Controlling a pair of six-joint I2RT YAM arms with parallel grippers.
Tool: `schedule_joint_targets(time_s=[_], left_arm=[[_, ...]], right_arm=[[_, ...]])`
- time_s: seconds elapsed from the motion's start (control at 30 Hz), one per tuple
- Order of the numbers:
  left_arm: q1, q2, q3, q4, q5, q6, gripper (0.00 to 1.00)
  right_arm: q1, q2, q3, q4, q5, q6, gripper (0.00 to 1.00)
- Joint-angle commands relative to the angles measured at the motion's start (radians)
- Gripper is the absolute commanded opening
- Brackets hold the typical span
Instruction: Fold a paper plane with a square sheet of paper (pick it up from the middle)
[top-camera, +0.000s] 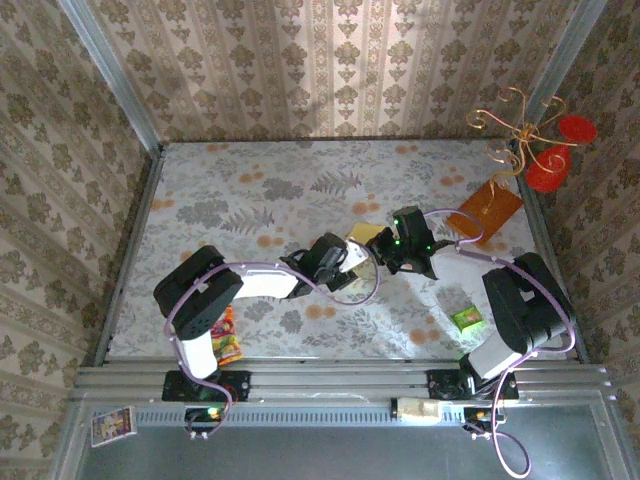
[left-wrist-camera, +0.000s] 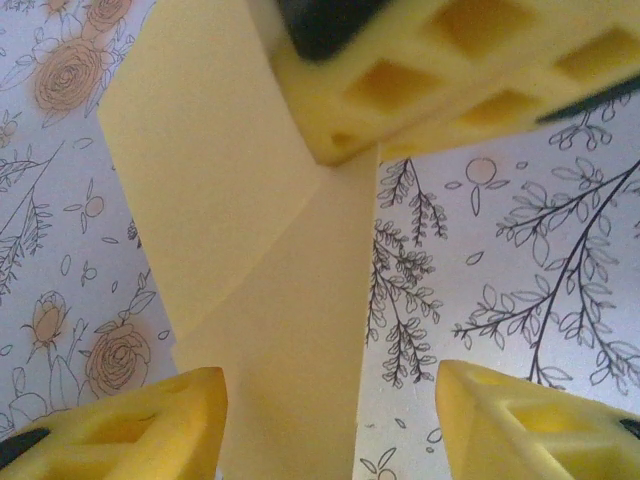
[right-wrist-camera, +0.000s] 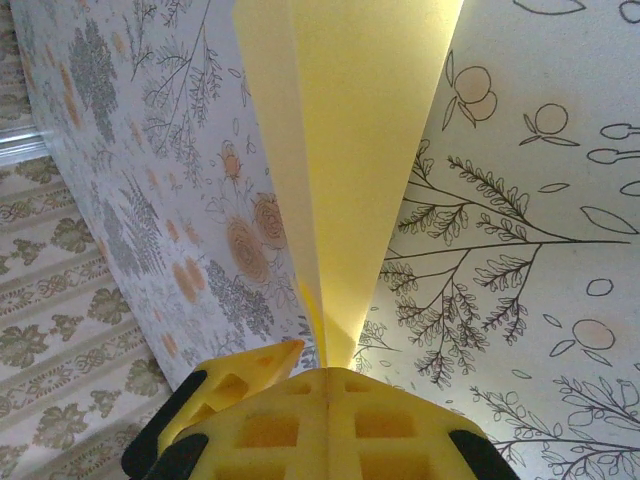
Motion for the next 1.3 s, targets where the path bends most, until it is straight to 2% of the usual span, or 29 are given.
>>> schedule_joint_targets(time_s=[0.0,0.27,0.5,0.77,0.97,1.07,1.13,1.27], left_arm=[[-0.002,-0.005,-0.024,0.055,-0.017,0.043,0.56],[0.004,0.0,-0.035,0.074,-0.021,0.038,0.48],[0.007,0.012,-0.031,0.087,-0.019,0.041,0.36],[0.008,0.017,-0.035,0.1,-0.032,0.056,0.32],[0.01,-0.006,-0.049,0.118,-0.03,0.05,0.21],[0.011,-0.001,-0.049,0.116,-0.03,0.048,0.17],[0.011,0.004,-0.051,0.116,-0.022,0.039,0.15],[0.02,-0.002,-0.061,0.117,0.003,-0.003,0.13]], right_arm=[[-0.009,-0.017,-0.017,0.006,-0.027,0.016,0.04],[-0.02,-0.018,-0.021,0.01,-0.046,0.016,0.04],[-0.025,-0.009,-0.023,0.021,-0.067,0.028,0.04],[-0.027,0.0,-0.02,0.02,-0.08,0.03,0.05],[-0.031,-0.006,-0.029,0.03,-0.082,0.037,0.06],[-0.033,-0.01,-0.03,0.028,-0.082,0.033,0.14],[-0.038,-0.02,-0.035,0.026,-0.077,0.029,0.27],[-0.054,-0.062,-0.045,-0.015,-0.042,-0.004,0.45]])
